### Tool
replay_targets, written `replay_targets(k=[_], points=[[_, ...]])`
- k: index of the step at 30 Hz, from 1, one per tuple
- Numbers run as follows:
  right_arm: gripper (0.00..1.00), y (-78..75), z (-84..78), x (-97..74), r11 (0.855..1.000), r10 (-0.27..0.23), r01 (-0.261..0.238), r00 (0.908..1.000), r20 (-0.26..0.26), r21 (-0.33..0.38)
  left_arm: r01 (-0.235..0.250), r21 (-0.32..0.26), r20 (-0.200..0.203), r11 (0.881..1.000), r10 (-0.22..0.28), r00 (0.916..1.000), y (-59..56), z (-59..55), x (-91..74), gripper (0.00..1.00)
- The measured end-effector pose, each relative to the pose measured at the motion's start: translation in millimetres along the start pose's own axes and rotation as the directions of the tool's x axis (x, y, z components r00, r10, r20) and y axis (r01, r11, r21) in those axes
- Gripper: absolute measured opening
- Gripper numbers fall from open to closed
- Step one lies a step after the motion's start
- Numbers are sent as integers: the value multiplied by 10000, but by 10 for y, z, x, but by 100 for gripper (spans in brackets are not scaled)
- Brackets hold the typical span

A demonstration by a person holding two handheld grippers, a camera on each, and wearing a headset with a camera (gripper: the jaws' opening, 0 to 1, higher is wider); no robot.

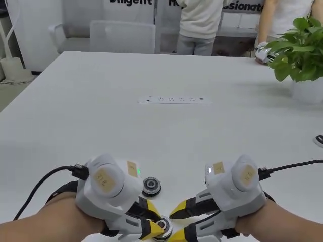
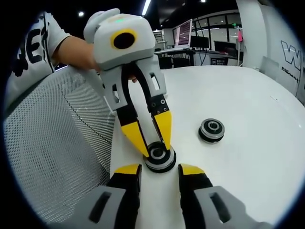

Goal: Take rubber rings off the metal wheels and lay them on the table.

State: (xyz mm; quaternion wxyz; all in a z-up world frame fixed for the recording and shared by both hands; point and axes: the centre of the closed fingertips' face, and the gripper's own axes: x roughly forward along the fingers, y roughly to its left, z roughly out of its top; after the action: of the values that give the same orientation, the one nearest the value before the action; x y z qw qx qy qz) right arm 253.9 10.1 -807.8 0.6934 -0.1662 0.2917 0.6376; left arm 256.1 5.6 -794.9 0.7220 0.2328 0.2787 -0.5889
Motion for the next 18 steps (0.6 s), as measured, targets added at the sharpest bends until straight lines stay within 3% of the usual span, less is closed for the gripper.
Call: replay_targets(k=[18], points=[[24,6,32,74,9998,-68,70,9999,105,-174,-36,51,-13,10000,36,10000,-2,1,8,14]])
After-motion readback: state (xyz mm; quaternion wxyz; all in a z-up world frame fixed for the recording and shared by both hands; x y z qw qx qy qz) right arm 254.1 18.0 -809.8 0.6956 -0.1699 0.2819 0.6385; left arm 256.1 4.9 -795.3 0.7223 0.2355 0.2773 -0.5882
